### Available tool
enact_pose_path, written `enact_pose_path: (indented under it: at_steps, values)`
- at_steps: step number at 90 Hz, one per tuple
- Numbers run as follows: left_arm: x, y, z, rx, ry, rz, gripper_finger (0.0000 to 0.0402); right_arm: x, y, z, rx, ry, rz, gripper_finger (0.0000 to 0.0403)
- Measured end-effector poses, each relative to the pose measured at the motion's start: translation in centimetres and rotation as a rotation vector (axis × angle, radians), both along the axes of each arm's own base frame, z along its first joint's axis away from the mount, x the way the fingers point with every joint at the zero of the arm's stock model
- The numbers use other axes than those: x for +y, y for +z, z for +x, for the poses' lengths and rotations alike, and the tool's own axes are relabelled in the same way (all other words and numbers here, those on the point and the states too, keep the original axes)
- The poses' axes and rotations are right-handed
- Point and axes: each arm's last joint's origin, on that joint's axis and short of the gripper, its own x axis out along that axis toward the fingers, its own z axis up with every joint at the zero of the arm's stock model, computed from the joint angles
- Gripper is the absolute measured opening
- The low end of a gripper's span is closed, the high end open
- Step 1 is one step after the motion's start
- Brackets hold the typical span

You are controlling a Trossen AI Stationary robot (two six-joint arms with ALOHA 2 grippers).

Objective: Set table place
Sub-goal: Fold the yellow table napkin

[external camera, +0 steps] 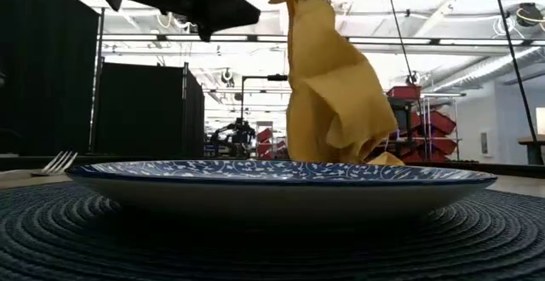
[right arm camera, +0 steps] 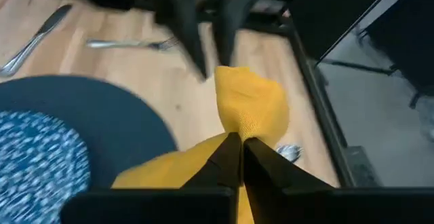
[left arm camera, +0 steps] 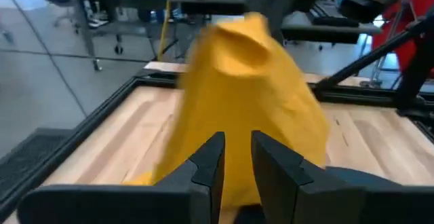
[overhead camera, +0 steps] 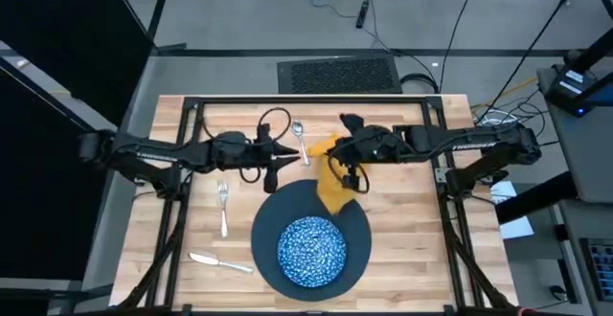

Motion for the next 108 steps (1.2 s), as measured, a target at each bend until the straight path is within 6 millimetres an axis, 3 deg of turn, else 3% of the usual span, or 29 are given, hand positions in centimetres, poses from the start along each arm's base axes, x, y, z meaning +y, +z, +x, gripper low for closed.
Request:
enact_pose_path:
  at_steps: [28, 70, 108]
  values:
    - [0.4, -1.3, 1.9, -0.050, 0.079, 0.163, 0.0059, -1.1, -0.2, -0.1, 0.022, 0.007, 0.040, 0.0000]
    - [-2.0, -1.5, 2.2, -0.008, 0.013, 0.426, 0.0059, -0.9, -1.2, -0.8, 0.120, -0.037, 0.184, 0.0000]
    - [-2.8, -1.6, 2.1, 0.015, -0.005, 0.530, 0.0059, -0.6, -1.2, -0.8, 0.117, -0.008, 0.316, 0.0000]
